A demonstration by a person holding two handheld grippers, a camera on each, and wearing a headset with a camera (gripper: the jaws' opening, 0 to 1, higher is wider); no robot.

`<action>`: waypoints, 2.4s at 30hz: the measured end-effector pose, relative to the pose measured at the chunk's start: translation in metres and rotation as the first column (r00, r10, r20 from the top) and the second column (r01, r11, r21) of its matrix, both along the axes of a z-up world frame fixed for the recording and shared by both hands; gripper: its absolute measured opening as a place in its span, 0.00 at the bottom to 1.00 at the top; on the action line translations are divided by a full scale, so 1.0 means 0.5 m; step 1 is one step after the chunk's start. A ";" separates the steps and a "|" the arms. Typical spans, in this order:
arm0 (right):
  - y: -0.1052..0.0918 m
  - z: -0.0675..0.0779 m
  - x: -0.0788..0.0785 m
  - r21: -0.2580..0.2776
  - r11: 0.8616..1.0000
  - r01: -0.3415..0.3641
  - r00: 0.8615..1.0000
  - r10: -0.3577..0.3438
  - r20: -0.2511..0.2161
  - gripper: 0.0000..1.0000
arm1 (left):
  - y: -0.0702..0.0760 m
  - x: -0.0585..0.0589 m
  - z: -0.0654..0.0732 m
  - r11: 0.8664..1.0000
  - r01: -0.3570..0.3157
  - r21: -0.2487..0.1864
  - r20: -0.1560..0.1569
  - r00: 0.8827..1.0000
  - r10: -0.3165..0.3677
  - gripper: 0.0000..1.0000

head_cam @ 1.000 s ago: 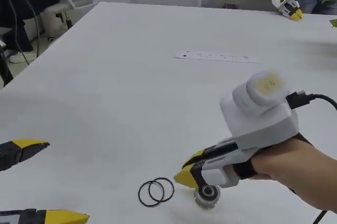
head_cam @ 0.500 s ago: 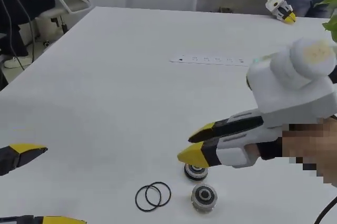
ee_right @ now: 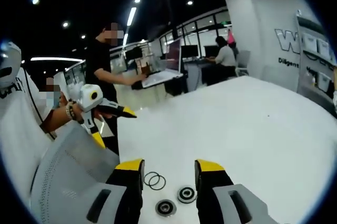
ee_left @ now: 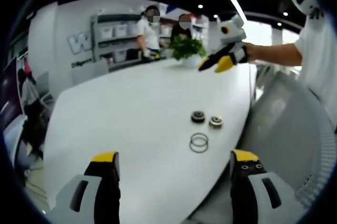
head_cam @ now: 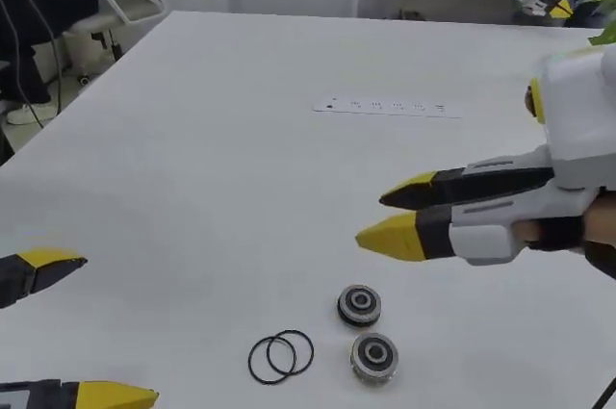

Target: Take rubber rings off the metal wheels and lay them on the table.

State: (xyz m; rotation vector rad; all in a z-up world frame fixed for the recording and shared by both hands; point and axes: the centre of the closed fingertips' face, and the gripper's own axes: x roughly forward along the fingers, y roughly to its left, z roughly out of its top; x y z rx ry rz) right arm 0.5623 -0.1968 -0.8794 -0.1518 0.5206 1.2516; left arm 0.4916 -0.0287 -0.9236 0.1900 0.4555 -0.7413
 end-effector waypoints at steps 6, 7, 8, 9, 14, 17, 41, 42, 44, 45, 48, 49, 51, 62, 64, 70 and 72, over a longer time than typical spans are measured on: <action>-0.032 -0.015 0.033 0.008 0.998 0.070 0.998 -0.070 0.001 0.37 | -0.007 0.018 0.026 1.000 0.023 0.013 0.028 0.999 -0.024 0.88; -0.036 -0.018 0.037 0.010 0.997 0.080 0.997 -0.080 -0.002 0.37 | -0.008 0.021 0.029 0.999 0.028 0.016 0.033 0.999 -0.029 0.88; -0.040 -0.022 0.040 0.012 0.996 0.092 0.996 -0.092 -0.007 0.37 | -0.009 0.024 0.033 0.999 0.032 0.019 0.038 0.999 -0.033 0.88; -0.044 -0.029 0.044 0.015 0.994 0.106 0.994 -0.105 -0.014 0.37 | -0.010 0.028 0.039 0.999 0.038 0.024 0.044 0.998 -0.039 0.88; -0.057 -0.076 0.048 0.003 0.990 0.143 0.988 -0.142 -0.055 0.36 | -0.017 0.045 0.061 0.997 0.066 0.037 0.069 0.995 -0.069 0.88; -0.060 -0.101 0.045 -0.012 0.988 0.153 0.985 -0.153 -0.077 0.36 | -0.025 0.055 0.077 0.995 0.092 0.042 0.088 0.992 -0.096 0.88; -0.062 -0.219 0.026 -0.116 0.984 0.135 0.977 -0.152 -0.149 0.34 | -0.187 0.158 0.126 0.941 0.323 0.105 0.177 0.925 -0.337 0.82; -0.061 -0.223 0.027 -0.123 0.983 0.134 0.978 -0.151 -0.141 0.34 | -0.199 0.162 0.123 0.936 0.336 0.106 0.178 0.920 -0.350 0.81; -0.062 -0.226 0.028 -0.126 0.983 0.135 0.978 -0.152 -0.139 0.33 | -0.221 0.168 0.116 0.927 0.360 0.108 0.176 0.911 -0.374 0.81; -0.061 -0.228 0.028 -0.127 0.982 0.137 0.978 -0.155 -0.142 0.33 | -0.230 0.171 0.113 0.923 0.370 0.108 0.175 0.906 -0.384 0.80; -0.064 -0.237 0.028 -0.140 0.981 0.135 0.978 -0.154 -0.139 0.31 | -0.263 0.174 0.102 0.910 0.400 0.107 0.174 0.894 -0.413 0.77; -0.064 -0.242 0.027 -0.148 0.980 0.132 0.979 -0.152 -0.138 0.31 | -0.271 0.177 0.096 0.907 0.407 0.110 0.171 0.891 -0.421 0.76; -0.065 -0.245 0.025 -0.156 0.980 0.126 0.979 -0.148 -0.138 0.31 | -0.283 0.184 0.080 0.901 0.416 0.123 0.163 0.887 -0.432 0.76; -0.071 -0.259 0.026 -0.175 0.978 0.117 0.981 -0.142 -0.135 0.28 | -0.341 0.219 0.008 0.886 0.456 0.078 0.119 0.878 -0.463 0.65; -0.070 -0.259 0.027 -0.175 0.978 0.115 0.982 -0.139 -0.128 0.27 | -0.344 0.225 -0.007 0.887 0.455 0.076 0.118 0.879 -0.461 0.61; -0.068 -0.268 0.024 -0.188 0.977 0.098 0.985 -0.122 -0.120 0.26 | -0.356 0.216 -0.064 0.868 0.486 0.106 0.071 0.867 -0.494 0.51; -0.065 -0.269 0.024 -0.194 0.977 0.091 0.987 -0.115 -0.115 0.26 | -0.363 0.206 -0.087 0.857 0.502 0.117 0.049 0.859 -0.510 0.50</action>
